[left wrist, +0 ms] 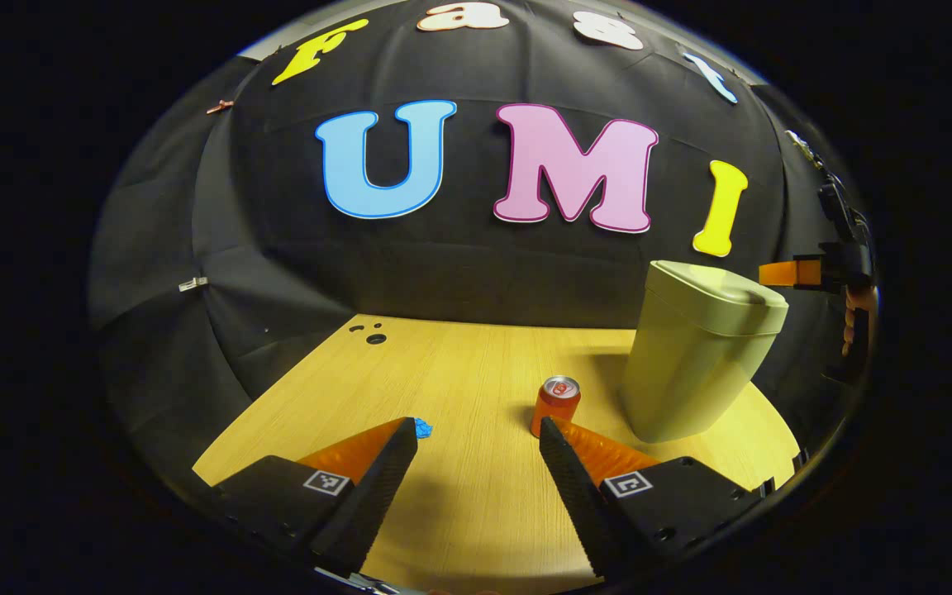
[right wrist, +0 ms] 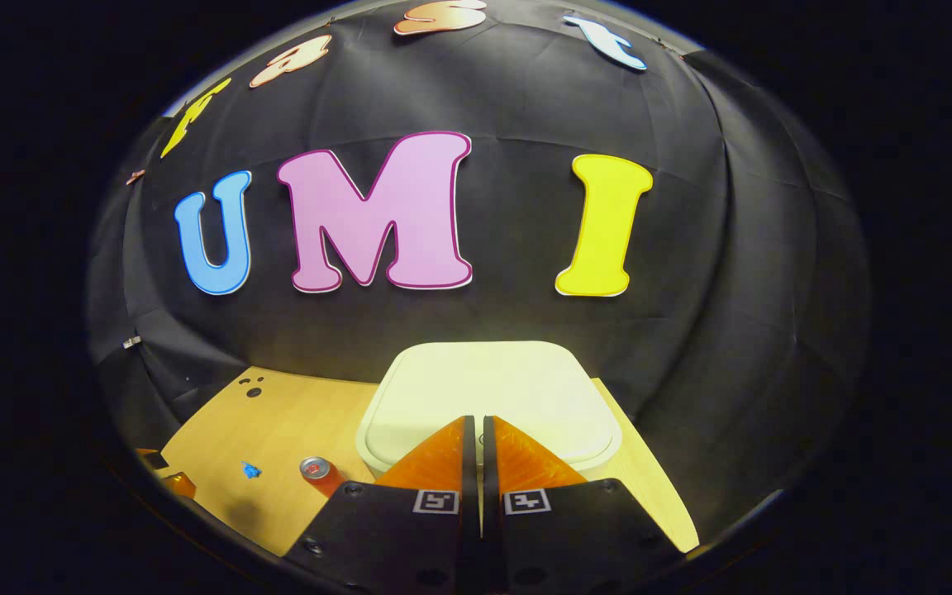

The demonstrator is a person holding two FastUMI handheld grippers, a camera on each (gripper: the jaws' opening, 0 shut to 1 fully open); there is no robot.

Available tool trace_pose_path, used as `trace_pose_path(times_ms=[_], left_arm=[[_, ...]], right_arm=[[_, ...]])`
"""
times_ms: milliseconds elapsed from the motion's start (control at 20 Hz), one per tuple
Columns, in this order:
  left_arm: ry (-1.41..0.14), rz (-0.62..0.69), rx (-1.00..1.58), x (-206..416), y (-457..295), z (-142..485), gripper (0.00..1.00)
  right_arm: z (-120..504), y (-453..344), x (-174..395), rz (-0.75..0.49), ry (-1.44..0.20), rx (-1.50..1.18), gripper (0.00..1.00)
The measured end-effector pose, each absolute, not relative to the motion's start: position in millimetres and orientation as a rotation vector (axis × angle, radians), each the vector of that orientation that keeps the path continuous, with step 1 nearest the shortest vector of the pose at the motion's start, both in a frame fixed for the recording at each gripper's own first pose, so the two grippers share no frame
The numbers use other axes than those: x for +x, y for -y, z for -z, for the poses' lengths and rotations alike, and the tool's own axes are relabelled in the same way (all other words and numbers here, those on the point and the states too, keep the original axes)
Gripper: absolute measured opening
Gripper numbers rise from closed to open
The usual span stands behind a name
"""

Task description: Press the lid of the desktop garbage bin to open it, pick up the crumpled paper on the desktop and throw it into the bin, then pick up the pop can on the desktop and drop it into the bin, and finally close the garbage bin lid.

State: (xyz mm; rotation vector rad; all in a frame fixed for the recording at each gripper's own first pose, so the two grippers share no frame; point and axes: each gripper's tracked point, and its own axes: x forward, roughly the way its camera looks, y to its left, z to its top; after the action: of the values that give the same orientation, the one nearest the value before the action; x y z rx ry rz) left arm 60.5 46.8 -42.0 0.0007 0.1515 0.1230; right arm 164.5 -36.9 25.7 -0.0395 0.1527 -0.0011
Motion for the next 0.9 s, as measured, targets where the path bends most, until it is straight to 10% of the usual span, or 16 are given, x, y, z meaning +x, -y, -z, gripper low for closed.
trace_pose_path(times_ms=[900], left_arm=[[-0.178, -0.173, -0.017, 51.1, -52.7, 54.3, 0.96]], right_arm=[[-5.9, 36.9, 171.2, -0.04, -0.181, -0.089, 0.1]])
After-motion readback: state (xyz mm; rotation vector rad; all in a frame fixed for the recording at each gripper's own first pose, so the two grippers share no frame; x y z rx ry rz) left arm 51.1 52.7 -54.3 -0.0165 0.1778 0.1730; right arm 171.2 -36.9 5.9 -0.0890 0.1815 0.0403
